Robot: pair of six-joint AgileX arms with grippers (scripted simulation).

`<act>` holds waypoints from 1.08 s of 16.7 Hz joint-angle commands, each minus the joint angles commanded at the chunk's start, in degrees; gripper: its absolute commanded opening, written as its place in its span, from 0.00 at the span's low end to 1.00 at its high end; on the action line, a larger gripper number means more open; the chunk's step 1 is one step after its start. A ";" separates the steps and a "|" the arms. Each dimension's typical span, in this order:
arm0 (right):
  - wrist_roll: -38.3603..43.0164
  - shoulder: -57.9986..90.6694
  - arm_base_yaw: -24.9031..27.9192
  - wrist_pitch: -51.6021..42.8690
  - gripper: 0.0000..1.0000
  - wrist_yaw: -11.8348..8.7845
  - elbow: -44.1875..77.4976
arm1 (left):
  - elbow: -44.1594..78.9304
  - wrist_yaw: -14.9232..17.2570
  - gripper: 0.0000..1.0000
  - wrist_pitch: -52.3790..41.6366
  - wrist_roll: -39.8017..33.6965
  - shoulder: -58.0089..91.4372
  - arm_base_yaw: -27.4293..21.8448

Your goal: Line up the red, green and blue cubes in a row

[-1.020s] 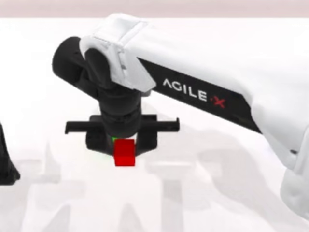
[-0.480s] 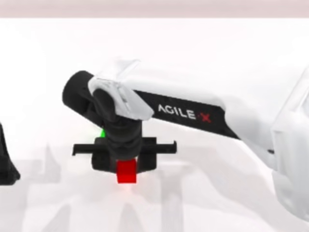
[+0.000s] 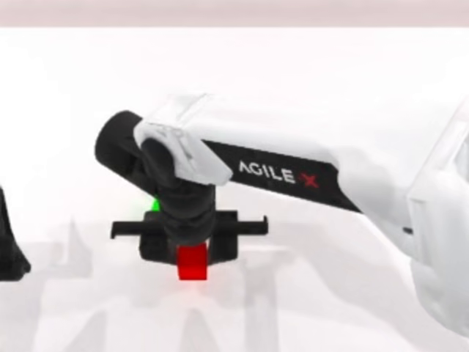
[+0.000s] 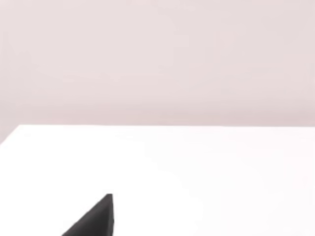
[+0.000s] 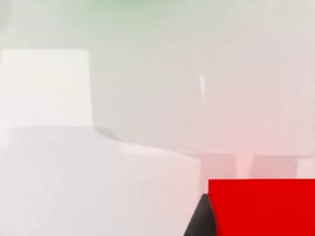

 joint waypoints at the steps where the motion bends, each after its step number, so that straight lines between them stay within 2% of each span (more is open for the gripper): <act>1: 0.00 0.00 0.00 0.00 0.38 0.00 0.00 | 0.00 0.00 1.00 0.00 0.00 0.00 0.00; 9: 0.00 0.00 0.00 0.00 0.98 0.00 0.00 | 0.00 0.00 1.00 0.00 0.00 0.00 0.00; 18: 0.00 -0.02 -0.15 -0.01 1.00 0.00 0.01 | 0.00 0.00 1.00 0.00 0.00 0.00 0.00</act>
